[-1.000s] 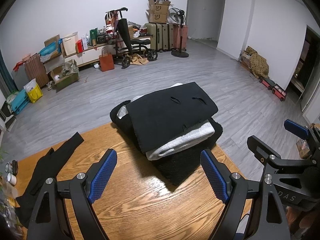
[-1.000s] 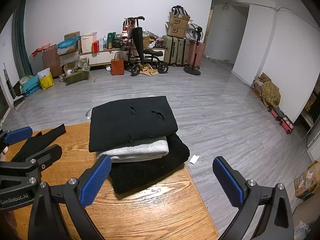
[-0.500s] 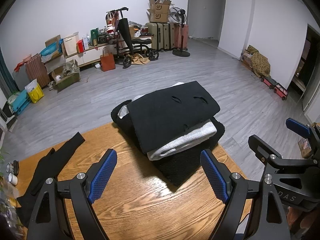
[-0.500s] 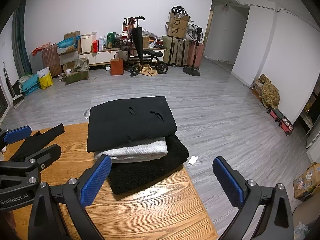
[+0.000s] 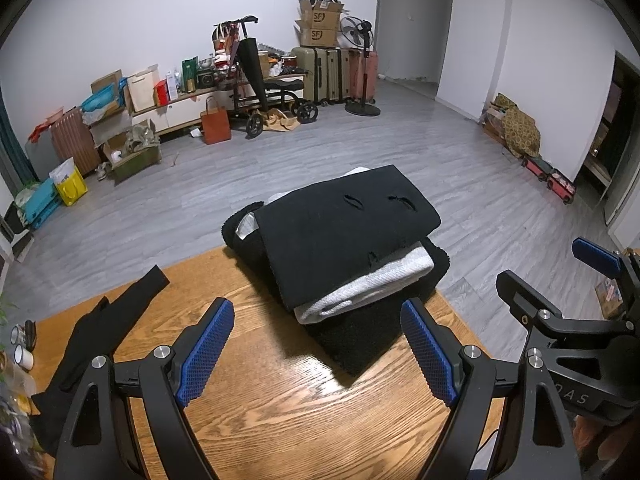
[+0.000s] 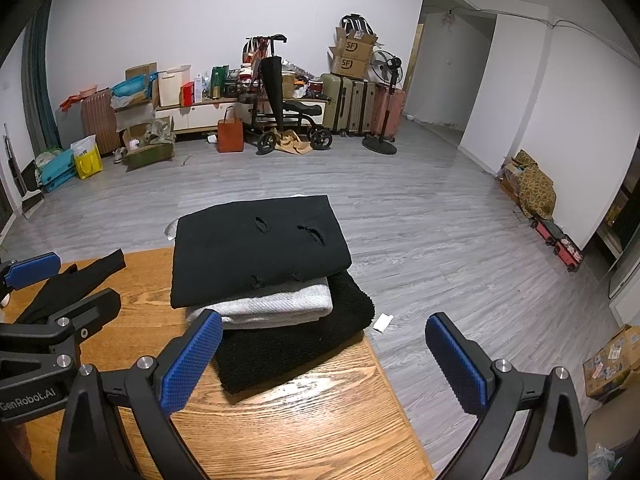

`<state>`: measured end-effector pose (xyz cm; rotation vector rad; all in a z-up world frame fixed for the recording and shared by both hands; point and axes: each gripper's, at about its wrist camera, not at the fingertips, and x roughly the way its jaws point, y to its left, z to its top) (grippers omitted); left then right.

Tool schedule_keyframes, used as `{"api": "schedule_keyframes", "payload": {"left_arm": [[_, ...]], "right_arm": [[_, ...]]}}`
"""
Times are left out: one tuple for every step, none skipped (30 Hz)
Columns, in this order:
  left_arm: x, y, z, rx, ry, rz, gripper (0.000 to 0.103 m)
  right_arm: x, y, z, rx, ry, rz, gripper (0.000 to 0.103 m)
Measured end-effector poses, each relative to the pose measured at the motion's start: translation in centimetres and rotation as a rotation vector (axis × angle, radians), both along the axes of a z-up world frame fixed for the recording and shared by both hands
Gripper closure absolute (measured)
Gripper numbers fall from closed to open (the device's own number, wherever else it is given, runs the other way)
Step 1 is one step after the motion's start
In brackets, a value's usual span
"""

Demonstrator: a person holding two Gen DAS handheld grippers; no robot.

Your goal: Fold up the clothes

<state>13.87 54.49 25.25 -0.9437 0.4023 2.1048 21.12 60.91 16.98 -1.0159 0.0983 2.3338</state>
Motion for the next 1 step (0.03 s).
{"api": "schedule_keyframes", "payload": {"left_arm": [[0.00,0.00,-0.01,0.000,0.001,0.000,0.018]], "right_arm": [[0.00,-0.03,-0.02,0.000,0.000,0.001,0.000]]}}
